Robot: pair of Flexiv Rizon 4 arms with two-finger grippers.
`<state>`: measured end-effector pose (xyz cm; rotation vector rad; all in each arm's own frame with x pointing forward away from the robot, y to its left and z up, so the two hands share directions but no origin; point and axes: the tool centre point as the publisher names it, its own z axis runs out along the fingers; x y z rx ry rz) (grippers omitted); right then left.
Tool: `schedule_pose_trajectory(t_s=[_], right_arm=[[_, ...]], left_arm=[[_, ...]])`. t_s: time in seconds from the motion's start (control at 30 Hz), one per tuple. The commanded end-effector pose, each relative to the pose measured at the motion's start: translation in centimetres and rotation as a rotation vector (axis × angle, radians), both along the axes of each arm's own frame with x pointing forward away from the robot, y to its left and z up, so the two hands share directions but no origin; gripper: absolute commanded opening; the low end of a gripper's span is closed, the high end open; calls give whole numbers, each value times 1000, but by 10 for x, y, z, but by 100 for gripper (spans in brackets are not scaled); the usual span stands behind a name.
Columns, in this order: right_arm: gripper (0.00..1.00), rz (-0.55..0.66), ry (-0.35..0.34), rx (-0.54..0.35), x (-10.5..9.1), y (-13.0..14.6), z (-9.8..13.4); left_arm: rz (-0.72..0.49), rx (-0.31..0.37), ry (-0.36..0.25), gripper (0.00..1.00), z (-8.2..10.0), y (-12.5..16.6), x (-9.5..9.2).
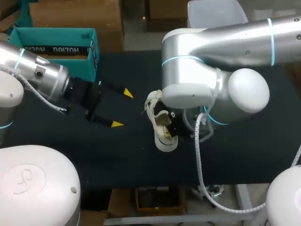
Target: Open the shoe tongue, take the insole out of the shoe, put the insole back into the shoe, and pack the shoe into the shoebox
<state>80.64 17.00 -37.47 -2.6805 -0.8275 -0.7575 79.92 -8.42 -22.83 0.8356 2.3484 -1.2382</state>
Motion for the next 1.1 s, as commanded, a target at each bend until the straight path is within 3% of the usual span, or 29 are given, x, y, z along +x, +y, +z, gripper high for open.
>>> schedule_pose_trajectory(t_s=[0.03,0.47,0.63,0.77,1.1], right_arm=[[0,31,-71,103,-12,-21,21],[0,198,-131,302,4,-40,35],[0,296,-135,424,16,-48,44],[0,375,-114,501,24,-54,52],[8,537,-59,557,41,-59,66]], left_arm=[[7,2,-4,100,2,-2,-4],[22,13,-20,100,12,-3,-9],[32,14,-22,100,13,-2,-12],[48,18,-22,100,14,1,-14],[85,38,-11,100,22,13,-20]])
